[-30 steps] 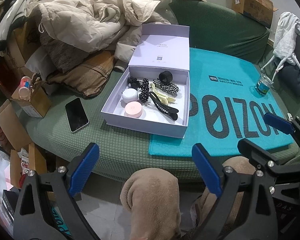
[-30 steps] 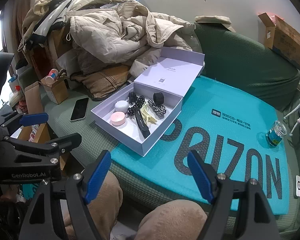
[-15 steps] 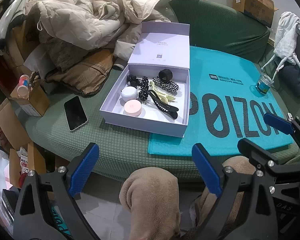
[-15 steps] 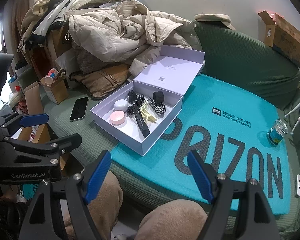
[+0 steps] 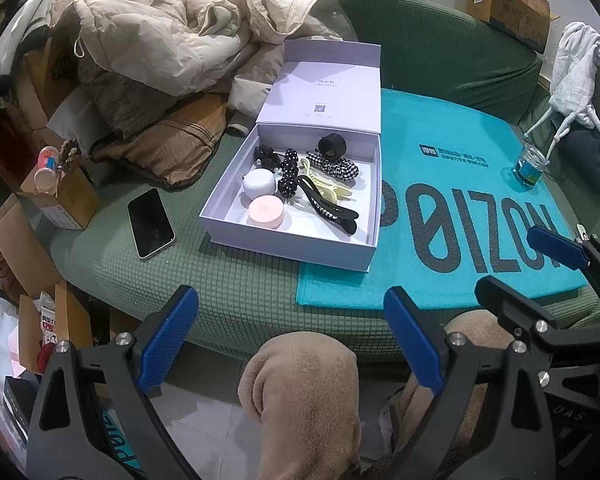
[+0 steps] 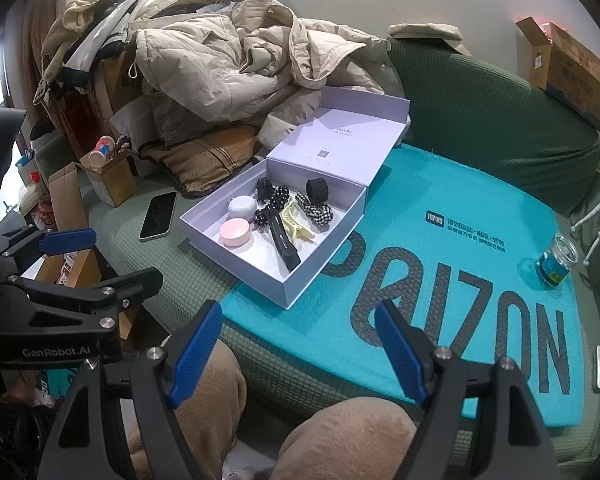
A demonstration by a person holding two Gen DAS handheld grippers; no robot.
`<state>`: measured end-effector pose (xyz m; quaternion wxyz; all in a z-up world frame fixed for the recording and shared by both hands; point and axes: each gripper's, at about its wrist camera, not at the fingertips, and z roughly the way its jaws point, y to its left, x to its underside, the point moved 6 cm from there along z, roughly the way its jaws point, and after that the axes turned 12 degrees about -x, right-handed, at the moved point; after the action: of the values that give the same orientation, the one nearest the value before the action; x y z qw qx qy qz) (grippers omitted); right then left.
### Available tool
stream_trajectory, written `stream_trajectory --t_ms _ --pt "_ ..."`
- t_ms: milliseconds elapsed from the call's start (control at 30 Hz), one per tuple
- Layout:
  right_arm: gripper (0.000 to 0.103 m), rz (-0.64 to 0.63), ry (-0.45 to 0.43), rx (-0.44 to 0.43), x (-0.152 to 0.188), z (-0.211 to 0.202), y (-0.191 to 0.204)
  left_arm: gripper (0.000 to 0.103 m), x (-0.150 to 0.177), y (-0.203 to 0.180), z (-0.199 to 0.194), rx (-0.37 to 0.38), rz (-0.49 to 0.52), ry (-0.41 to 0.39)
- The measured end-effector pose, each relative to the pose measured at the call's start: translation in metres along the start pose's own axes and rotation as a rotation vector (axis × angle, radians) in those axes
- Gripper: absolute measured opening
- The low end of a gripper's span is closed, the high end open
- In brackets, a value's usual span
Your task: Organize objects
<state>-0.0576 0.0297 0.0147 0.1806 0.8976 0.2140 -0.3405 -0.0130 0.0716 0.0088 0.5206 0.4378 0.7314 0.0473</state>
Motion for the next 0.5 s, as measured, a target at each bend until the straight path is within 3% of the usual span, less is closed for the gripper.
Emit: stream_trajectory --t_ms 500 --pt "0.080 0.010 0.006 -0.006 0.0009 0.0047 -0.0038 0.094 0.0006 -0.0052 0.0035 -0.003 0.005 0.016"
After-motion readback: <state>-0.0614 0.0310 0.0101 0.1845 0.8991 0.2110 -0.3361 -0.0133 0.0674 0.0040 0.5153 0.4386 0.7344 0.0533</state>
